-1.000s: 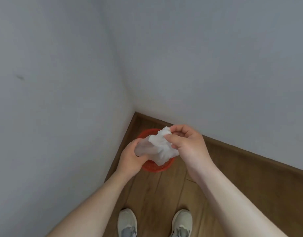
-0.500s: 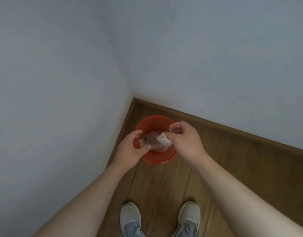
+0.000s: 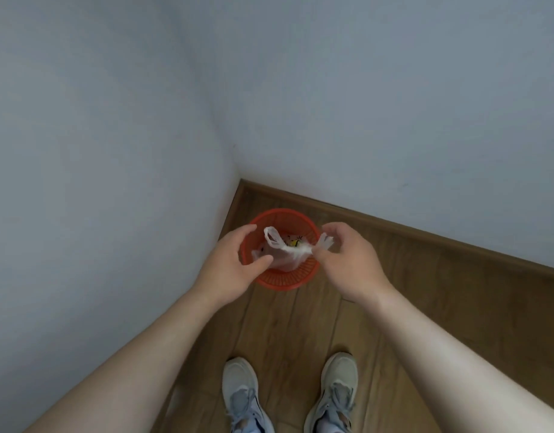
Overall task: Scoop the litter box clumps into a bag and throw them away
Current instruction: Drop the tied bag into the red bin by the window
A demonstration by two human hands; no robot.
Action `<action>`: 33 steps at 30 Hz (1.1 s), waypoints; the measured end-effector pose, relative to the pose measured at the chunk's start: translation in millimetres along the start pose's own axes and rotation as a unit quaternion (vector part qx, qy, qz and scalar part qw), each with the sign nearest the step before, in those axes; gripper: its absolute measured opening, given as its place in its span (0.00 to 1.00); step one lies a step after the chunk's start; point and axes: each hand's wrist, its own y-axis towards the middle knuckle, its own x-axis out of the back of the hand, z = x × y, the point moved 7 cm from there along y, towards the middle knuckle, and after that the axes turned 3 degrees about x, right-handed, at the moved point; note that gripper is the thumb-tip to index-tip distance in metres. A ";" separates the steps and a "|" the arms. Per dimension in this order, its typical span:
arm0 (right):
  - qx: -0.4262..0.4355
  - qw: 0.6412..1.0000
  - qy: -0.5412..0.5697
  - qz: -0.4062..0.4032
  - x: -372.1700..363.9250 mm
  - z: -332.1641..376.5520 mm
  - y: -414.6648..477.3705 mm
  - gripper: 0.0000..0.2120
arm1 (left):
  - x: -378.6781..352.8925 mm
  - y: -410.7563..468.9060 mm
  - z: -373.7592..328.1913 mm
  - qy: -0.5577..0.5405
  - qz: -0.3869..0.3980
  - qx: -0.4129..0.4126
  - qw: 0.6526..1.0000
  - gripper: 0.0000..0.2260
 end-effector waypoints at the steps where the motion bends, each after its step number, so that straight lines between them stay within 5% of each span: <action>1: 0.005 1.000 -0.008 -0.004 9.6 4.8 -7.5 0.22 | 7.0 -8.4 -8.3 0.011 0.000 -0.005 1.000 0.30; 19: 0.020 0.992 -0.113 -0.047 194.0 118.9 -167.0 0.26 | 126.1 -159.2 -235.9 0.207 -0.005 -0.130 0.970 0.23; 33: 0.052 0.980 -0.180 -0.062 303.5 178.6 -280.3 0.28 | 190.7 -272.4 -352.3 0.308 -0.037 -0.134 0.941 0.22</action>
